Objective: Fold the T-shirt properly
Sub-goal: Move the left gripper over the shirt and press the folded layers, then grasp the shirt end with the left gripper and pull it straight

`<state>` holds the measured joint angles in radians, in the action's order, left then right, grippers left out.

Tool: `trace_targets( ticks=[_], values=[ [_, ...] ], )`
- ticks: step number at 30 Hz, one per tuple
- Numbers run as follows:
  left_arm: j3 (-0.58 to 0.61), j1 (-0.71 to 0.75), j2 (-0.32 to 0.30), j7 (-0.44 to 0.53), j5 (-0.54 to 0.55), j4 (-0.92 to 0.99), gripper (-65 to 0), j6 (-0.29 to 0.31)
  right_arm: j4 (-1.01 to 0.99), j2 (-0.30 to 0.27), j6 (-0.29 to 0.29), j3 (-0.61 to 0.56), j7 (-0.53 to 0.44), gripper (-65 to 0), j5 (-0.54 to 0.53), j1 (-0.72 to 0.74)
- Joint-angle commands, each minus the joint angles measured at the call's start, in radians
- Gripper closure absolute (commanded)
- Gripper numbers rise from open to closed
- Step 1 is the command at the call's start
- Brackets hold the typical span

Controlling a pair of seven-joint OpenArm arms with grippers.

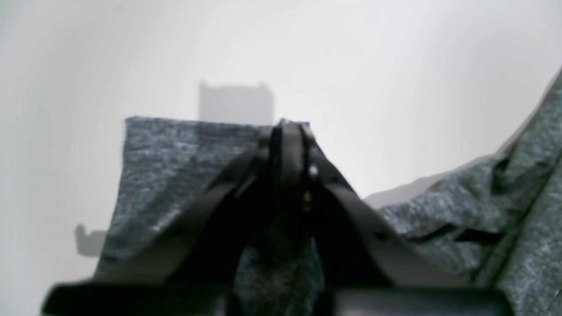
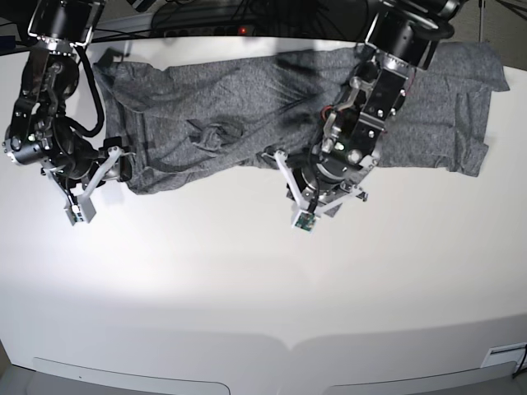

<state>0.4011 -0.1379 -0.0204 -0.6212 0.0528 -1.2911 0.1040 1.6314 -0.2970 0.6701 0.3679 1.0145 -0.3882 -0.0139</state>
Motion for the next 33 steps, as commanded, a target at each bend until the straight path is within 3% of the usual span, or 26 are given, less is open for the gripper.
trace_targets(
  ticks=[1,7,9,14,17,20,25,33],
  values=[
    [0.0,-0.012,0.001,-0.015,0.0,-0.01,0.0,-0.003,0.016,-0.016,0.002,0.005,-0.015,-32.1,-0.008,0.016],
    [0.0,-0.014,0.0,-0.038,0.0,-0.075,0.0,-0.005,0.016,-0.016,0.002,0.005,-0.018,-32.1,-0.009,0.016],
    [-0.001,-0.013,-0.006,-0.068,0.0,-0.154,0.0,-0.042,0.016,-0.016,0.002,0.005,-0.028,-32.1,-0.009,0.016],
    [-0.002,-0.006,-0.107,-0.139,-0.001,-0.395,0.0,-0.156,0.016,-0.016,0.002,0.005,-0.031,-32.1,-0.009,0.016],
    [-0.034,0.046,-0.155,-0.168,-0.065,-0.487,0.0,-0.173,0.016,-0.016,0.002,0.005,-0.031,-32.1,-0.009,0.016],
    [-0.106,0.142,-0.201,-0.162,-0.072,-0.572,0.0,-0.211,0.016,-0.016,0.002,0.005,-0.032,-32.1,-0.013,0.016],
    [-0.248,0.322,-0.267,-0.118,-0.069,-0.709,0.0,-0.225,0.016,-0.016,0.002,0.005,-0.042,-32.1,-0.013,0.016],
    [-0.448,0.572,-0.302,0.012,-0.018,-0.759,0.0,-0.235,0.016,-0.016,0.002,0.005,-0.049,-32.1,-0.016,0.016]
  ],
)
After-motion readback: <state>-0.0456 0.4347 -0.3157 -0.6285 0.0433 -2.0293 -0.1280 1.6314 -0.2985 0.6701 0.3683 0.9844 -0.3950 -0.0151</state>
